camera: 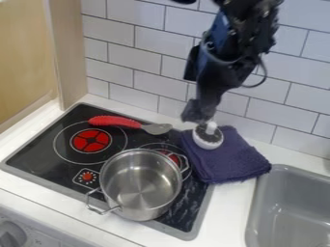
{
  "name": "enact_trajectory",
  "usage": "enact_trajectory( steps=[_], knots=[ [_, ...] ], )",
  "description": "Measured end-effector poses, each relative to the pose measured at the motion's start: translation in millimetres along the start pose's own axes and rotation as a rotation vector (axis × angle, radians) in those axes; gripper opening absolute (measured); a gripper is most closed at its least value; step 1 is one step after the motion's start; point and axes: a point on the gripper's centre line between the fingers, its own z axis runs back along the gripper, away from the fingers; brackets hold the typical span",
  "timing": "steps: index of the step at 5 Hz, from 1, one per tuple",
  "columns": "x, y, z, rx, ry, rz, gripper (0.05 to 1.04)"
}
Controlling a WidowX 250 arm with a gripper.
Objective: Moved the white object to the lower left of the burner
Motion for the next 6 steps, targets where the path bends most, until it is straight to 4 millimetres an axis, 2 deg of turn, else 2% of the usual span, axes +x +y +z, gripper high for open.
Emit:
enact_trajectory(
  steps=[1,2,4,5,6],
  knots=[
    [17,1,-10,-0.058,-0.008,-0.039,0.999],
    [25,7,-28,-0.106,-0.016,-0.046,0.999],
    [34,8,-52,-0.164,0.002,-0.038,0.999],
    [34,8,-64,-0.202,0.008,-0.049,0.938],
    [37,5,-67,-0.219,-0.001,-0.055,0.625]
  ],
)
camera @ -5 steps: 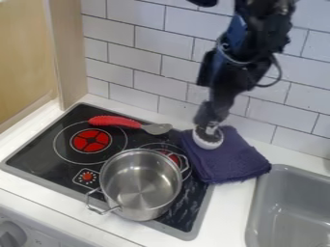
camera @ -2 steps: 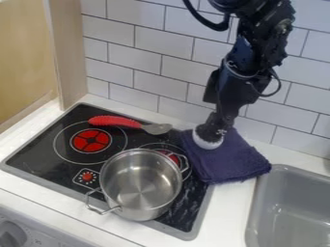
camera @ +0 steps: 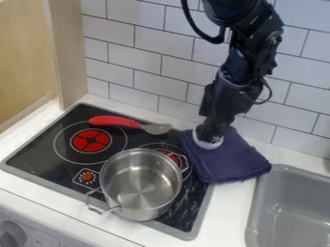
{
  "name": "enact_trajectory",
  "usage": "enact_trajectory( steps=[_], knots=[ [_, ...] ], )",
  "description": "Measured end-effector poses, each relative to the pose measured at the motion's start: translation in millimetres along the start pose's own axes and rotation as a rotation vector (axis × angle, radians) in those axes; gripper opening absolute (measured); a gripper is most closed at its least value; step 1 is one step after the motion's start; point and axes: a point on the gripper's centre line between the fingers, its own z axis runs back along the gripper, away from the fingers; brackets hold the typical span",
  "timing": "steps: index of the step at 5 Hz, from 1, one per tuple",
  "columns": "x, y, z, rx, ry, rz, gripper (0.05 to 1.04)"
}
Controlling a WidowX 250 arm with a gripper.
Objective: Moved the white object to the lower left of the burner
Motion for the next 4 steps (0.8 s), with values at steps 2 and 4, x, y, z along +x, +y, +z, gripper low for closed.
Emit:
enact_trajectory(
  steps=[2,4],
  knots=[
    [3.1,0.4,0.0,0.002,-0.019,0.002,0.203],
    [2.2,5.1,0.5,0.036,-0.013,0.012,0.182]
  ],
)
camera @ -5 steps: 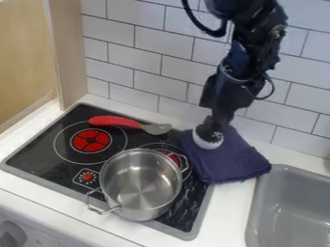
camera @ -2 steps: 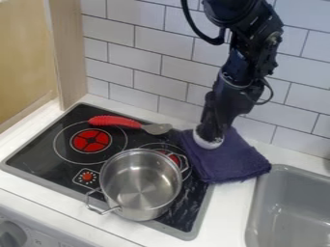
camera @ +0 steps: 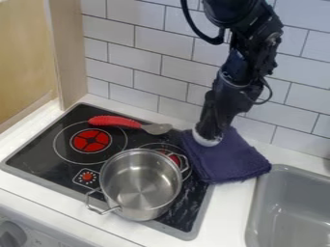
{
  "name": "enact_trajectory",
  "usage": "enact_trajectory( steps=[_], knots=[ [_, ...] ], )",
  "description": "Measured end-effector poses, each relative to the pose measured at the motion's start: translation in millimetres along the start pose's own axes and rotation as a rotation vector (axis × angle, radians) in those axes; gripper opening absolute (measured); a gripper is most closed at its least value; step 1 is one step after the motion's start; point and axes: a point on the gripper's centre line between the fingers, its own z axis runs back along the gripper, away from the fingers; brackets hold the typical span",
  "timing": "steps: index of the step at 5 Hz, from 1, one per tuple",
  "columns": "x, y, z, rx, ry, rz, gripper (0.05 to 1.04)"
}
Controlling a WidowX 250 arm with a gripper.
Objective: Moved the white object to the lower left of the burner
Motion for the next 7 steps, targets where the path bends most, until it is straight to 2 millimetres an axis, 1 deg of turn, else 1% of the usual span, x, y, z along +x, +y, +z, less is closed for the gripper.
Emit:
enact_trajectory(
  steps=[1,2,3,4,5,6,7],
  knots=[
    [-9,0,14,0.034,-0.008,0.011,0.182],
    [-26,0,39,0.103,-0.018,0.075,0.182],
    [-49,-3,62,0.162,0.004,0.152,0.181],
    [-76,-8,80,0.216,0.054,0.248,0.182],
    [-106,-20,90,0.248,0.117,0.351,0.182],
    [-134,-23,88,0.241,0.18,0.453,0.182],
    [-154,-32,80,0.218,0.247,0.533,0.181]
  ],
)
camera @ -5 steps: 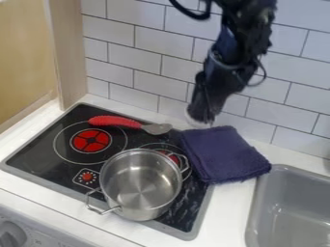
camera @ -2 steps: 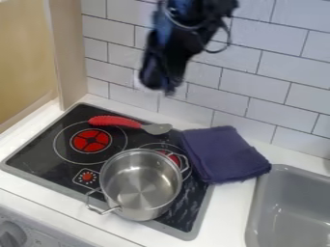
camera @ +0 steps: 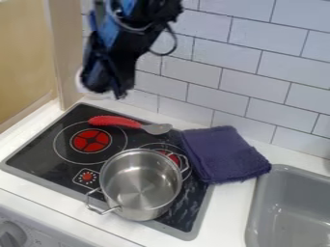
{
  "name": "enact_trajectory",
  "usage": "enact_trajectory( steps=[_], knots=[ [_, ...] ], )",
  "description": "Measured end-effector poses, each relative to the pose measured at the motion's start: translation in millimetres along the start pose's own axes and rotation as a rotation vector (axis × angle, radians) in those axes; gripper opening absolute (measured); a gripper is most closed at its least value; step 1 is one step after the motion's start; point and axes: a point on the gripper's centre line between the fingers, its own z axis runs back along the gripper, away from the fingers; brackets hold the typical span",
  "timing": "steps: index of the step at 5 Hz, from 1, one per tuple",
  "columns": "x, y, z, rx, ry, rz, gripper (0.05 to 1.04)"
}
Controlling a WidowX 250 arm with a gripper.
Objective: Moved the white object to the lower left of the burner
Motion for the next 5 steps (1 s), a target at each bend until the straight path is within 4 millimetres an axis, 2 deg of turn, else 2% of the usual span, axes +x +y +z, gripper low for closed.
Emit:
enact_trajectory(
  steps=[1,4,5],
  knots=[
    [-9,4,-9,-0.021,0.042,0.08,0.181],
    [-19,-20,-48,-0.159,0.203,0.169,0.181],
    [-30,-21,-59,-0.191,0.252,0.216,0.181]
  ],
)
